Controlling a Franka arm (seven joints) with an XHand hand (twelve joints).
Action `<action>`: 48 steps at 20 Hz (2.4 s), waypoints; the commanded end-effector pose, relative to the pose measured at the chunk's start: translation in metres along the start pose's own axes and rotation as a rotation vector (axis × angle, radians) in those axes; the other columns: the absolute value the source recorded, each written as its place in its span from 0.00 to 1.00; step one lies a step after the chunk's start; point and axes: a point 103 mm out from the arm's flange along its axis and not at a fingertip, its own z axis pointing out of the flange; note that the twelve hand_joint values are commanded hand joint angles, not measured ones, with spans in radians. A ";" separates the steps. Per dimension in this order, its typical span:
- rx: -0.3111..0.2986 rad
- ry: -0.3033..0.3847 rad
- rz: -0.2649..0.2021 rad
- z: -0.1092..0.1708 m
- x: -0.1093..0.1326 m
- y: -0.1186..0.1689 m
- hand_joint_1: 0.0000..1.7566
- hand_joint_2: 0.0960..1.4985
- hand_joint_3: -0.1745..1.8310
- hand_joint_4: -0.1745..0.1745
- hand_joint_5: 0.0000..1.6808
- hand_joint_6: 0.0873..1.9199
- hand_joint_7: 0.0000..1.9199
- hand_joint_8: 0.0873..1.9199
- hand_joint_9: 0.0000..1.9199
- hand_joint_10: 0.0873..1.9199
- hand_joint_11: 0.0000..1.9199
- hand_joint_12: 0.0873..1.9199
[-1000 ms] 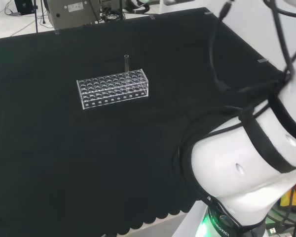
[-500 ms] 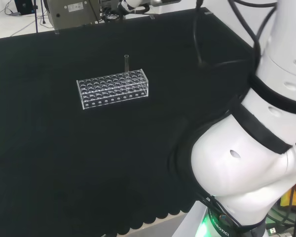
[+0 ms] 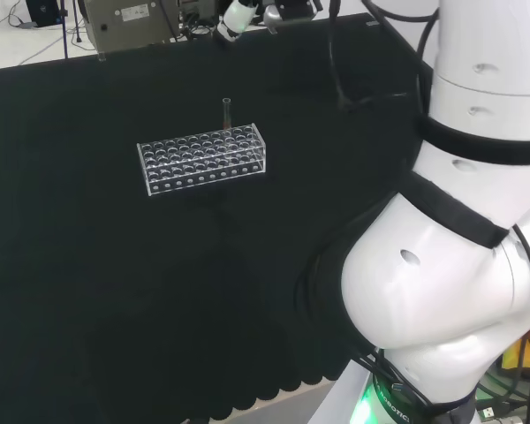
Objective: Pick up the test tube.
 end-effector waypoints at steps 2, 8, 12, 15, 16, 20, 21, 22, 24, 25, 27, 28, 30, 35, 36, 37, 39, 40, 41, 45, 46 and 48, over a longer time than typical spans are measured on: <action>0.082 0.020 0.006 0.027 -0.015 0.026 0.46 0.49 0.30 0.17 0.23 0.02 0.21 0.44 0.22 0.44 0.17 0.77; 0.152 0.005 0.017 0.057 -0.020 0.054 0.48 0.48 0.31 0.15 0.24 0.03 0.24 0.44 0.24 0.43 0.18 0.76; 0.163 0.033 0.009 0.071 -0.020 0.066 0.49 0.47 0.31 0.15 0.24 0.05 0.25 0.44 0.25 0.42 0.19 0.76; 0.179 0.023 0.006 0.079 -0.016 0.074 0.50 0.47 0.32 0.14 0.25 0.06 0.27 0.44 0.26 0.42 0.21 0.75; 0.186 0.021 0.004 0.081 -0.016 0.076 0.50 0.47 0.32 0.14 0.25 0.08 0.28 0.44 0.27 0.41 0.21 0.75; 0.202 0.006 0.003 0.089 -0.016 0.085 0.51 0.46 0.33 0.13 0.24 0.12 0.30 0.43 0.28 0.41 0.22 0.74; 0.205 0.002 0.003 0.090 -0.015 0.086 0.51 0.46 0.33 0.13 0.23 0.13 0.30 0.44 0.29 0.41 0.22 0.74; 0.207 -0.002 0.002 0.091 -0.015 0.088 0.51 0.45 0.34 0.13 0.23 0.14 0.30 0.44 0.29 0.41 0.22 0.74; 0.212 -0.009 0.004 0.093 -0.014 0.091 0.51 0.45 0.34 0.13 0.22 0.16 0.30 0.44 0.29 0.41 0.22 0.74; 0.214 -0.011 0.003 0.094 -0.013 0.093 0.51 0.45 0.34 0.13 0.22 0.17 0.30 0.44 0.29 0.41 0.22 0.74; 0.219 -0.018 0.002 0.097 -0.014 0.097 0.52 0.45 0.34 0.13 0.21 0.18 0.30 0.44 0.29 0.40 0.22 0.74; 0.223 -0.022 0.003 0.098 -0.014 0.098 0.52 0.45 0.34 0.13 0.21 0.19 0.31 0.44 0.30 0.40 0.22 0.74; 0.230 -0.030 0.004 0.101 -0.015 0.101 0.52 0.45 0.35 0.13 0.21 0.20 0.31 0.44 0.30 0.40 0.23 0.74; 0.244 -0.031 0.003 0.105 -0.013 0.100 0.53 0.43 0.36 0.11 0.23 0.27 0.35 0.44 0.31 0.40 0.23 0.74; 0.244 -0.030 0.003 0.106 -0.013 0.100 0.54 0.43 0.36 0.11 0.24 0.28 0.36 0.44 0.32 0.40 0.24 0.74; 0.241 -0.032 0.002 0.107 -0.013 0.100 0.54 0.43 0.36 0.09 0.26 0.29 0.37 0.44 0.33 0.39 0.24 0.73; 0.227 -0.035 0.002 0.111 -0.011 0.097 0.55 0.42 0.37 0.07 0.29 0.32 0.40 0.44 0.35 0.39 0.25 0.73; 0.220 -0.038 0.001 0.114 -0.009 0.096 0.56 0.42 0.37 0.06 0.31 0.33 0.41 0.44 0.36 0.38 0.26 0.72; 0.219 -0.040 0.000 0.117 -0.008 0.096 0.57 0.41 0.38 0.05 0.32 0.34 0.42 0.44 0.38 0.37 0.27 0.72; 0.220 -0.043 -0.007 0.125 -0.003 0.097 0.59 0.39 0.40 0.00 0.38 0.36 0.48 0.43 0.43 0.35 0.30 0.70; 0.220 -0.038 -0.009 0.123 -0.004 0.096 0.60 0.39 0.40 0.00 0.39 0.36 0.49 0.43 0.44 0.35 0.30 0.70; 0.218 -0.036 -0.011 0.124 -0.003 0.096 0.60 0.38 0.40 0.00 0.40 0.36 0.49 0.43 0.44 0.35 0.31 0.70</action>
